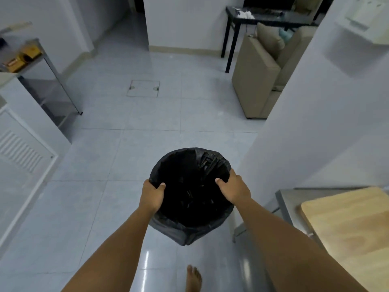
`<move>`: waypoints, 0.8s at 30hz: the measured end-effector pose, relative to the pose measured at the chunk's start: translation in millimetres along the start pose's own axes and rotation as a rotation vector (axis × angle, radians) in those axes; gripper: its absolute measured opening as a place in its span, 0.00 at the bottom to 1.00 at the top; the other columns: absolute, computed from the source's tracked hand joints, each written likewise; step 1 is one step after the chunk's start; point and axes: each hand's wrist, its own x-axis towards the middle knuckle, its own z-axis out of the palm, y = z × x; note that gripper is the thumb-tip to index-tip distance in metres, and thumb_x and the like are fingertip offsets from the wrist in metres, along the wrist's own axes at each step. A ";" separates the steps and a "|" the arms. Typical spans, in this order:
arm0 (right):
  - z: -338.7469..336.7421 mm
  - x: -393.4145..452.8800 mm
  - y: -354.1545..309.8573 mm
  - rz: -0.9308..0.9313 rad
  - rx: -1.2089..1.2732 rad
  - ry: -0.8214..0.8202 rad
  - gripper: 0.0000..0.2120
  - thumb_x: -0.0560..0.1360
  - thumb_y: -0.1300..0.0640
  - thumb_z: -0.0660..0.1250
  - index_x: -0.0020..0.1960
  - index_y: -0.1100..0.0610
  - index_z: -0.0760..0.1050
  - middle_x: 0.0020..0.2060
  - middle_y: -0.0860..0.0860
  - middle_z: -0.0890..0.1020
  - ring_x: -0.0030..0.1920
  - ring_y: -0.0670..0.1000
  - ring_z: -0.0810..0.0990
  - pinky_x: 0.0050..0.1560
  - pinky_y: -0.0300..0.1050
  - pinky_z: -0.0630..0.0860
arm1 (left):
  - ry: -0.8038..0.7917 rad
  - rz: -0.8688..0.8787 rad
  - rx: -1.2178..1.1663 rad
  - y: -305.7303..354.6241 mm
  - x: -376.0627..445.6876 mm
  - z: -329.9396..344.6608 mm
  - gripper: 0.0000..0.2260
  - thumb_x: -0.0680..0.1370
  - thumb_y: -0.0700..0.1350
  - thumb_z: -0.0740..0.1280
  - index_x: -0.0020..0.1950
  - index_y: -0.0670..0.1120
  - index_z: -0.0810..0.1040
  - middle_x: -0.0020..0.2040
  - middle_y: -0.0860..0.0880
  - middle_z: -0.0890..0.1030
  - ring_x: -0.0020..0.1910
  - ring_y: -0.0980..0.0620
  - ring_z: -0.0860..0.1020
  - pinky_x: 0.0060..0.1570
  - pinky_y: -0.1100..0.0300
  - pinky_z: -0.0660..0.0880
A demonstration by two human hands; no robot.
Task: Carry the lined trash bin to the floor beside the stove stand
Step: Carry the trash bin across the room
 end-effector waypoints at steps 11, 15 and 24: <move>-51.2 169.2 -94.7 -0.046 -0.013 -0.005 0.36 0.79 0.39 0.61 0.81 0.55 0.55 0.72 0.59 0.70 0.69 0.63 0.73 0.68 0.60 0.73 | 0.017 -0.032 -0.036 107.6 163.0 24.5 0.23 0.79 0.45 0.65 0.72 0.39 0.65 0.67 0.39 0.76 0.65 0.37 0.75 0.63 0.49 0.71; -59.6 241.0 -132.3 -0.042 -0.003 -0.024 0.37 0.79 0.39 0.61 0.81 0.55 0.54 0.72 0.60 0.70 0.70 0.64 0.73 0.68 0.59 0.73 | -0.003 -0.039 -0.030 142.5 237.6 30.7 0.24 0.79 0.45 0.66 0.72 0.39 0.65 0.67 0.38 0.75 0.65 0.36 0.75 0.63 0.48 0.72; -97.8 393.8 -217.5 0.026 0.076 -0.010 0.36 0.79 0.39 0.61 0.80 0.55 0.56 0.71 0.59 0.70 0.69 0.64 0.73 0.68 0.59 0.72 | -0.050 -0.027 0.016 250.4 399.7 48.1 0.24 0.79 0.45 0.66 0.72 0.38 0.66 0.67 0.38 0.75 0.65 0.36 0.75 0.67 0.44 0.71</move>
